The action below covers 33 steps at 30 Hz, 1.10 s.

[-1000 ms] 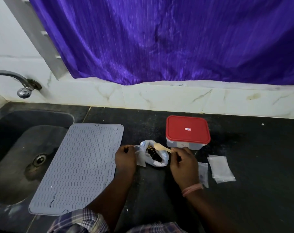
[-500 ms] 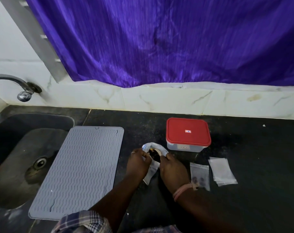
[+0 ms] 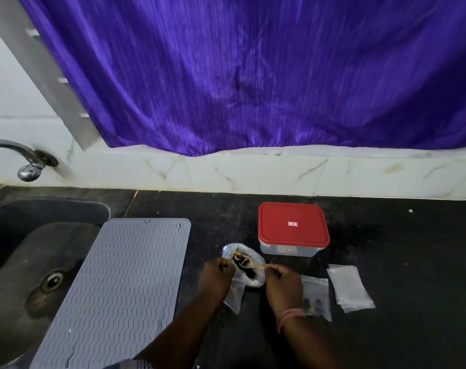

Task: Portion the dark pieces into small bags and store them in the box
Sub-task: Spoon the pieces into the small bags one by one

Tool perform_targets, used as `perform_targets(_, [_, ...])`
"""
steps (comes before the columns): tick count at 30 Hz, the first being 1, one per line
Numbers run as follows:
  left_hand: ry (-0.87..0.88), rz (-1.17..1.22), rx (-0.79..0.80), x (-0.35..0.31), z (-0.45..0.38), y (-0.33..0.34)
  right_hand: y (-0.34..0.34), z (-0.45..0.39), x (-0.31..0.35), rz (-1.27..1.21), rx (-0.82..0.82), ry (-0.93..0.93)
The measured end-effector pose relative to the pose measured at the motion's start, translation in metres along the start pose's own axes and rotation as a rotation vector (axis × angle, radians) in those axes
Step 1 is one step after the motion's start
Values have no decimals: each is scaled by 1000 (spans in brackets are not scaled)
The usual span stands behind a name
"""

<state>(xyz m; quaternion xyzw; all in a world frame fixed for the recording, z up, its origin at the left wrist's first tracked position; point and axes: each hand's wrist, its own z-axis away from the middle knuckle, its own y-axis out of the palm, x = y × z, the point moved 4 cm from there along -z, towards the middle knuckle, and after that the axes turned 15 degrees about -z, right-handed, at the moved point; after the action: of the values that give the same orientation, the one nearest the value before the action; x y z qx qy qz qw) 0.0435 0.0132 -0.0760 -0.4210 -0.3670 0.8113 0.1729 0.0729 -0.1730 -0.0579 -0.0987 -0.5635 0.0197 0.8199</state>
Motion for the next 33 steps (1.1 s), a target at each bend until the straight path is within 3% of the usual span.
perform_targets(8, [-37, 47, -41, -4, 2, -6, -10, 1, 0, -227, -63, 72])
perform_targets(14, [-53, 12, -92, -10, 6, -11, -16, 7, 4, -297, -78, 54])
perform_targets(19, [-104, -125, -230, -7, 5, -20, -19, 11, 9, -321, -92, 28])
perform_targets(21, [-128, -56, -207, -8, 9, -23, -20, 11, 13, -344, -96, 23])
perform_targets(27, [-144, 144, -196, -10, 14, -27, -16, 16, 36, -332, -17, -103])
perform_targets(33, [-131, 230, -240, -11, 15, -30, -10, 28, 44, -119, 73, -312])
